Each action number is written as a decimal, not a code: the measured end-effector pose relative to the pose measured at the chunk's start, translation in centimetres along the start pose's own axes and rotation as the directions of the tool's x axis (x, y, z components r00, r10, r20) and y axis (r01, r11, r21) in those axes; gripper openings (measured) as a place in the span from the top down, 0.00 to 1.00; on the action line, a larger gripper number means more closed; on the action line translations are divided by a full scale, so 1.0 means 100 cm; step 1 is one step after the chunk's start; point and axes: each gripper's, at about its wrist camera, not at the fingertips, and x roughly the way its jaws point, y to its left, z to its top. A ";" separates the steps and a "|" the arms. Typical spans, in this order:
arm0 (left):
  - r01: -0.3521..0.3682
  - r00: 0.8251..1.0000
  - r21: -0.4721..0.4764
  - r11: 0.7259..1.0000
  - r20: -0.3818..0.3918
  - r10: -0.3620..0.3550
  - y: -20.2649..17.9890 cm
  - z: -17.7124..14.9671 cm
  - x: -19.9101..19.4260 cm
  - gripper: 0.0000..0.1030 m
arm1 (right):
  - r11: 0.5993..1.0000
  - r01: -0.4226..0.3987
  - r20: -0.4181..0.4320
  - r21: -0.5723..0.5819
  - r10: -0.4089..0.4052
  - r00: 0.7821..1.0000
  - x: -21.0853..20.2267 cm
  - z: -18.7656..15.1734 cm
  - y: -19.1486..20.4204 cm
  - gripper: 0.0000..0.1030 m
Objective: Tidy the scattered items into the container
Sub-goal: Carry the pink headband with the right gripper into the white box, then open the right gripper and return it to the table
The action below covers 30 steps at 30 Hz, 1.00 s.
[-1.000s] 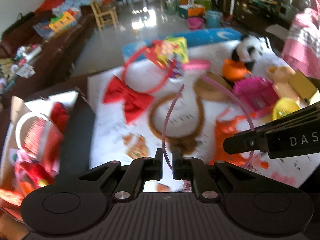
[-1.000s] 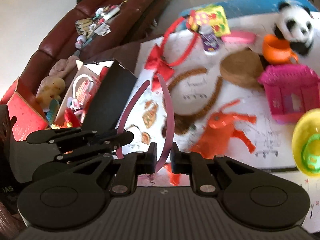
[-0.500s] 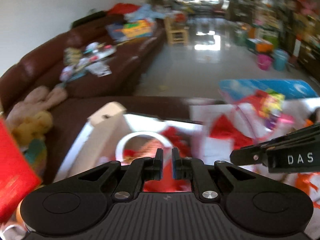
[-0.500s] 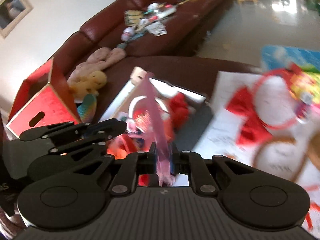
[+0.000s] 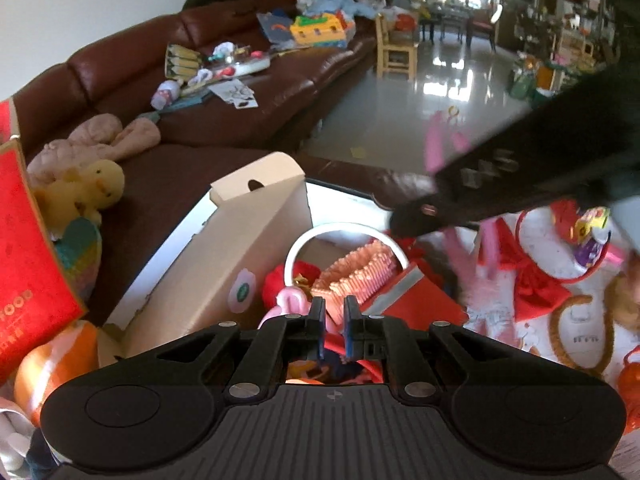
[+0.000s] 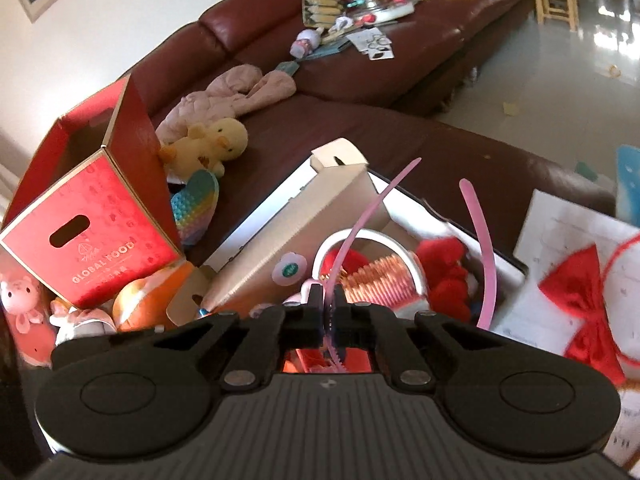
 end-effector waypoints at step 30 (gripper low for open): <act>0.152 0.988 0.211 0.966 0.004 -0.157 -0.112 -0.019 -0.001 0.13 | 0.986 0.152 -0.034 0.066 -0.150 0.988 -0.070 -0.057 -0.096 0.12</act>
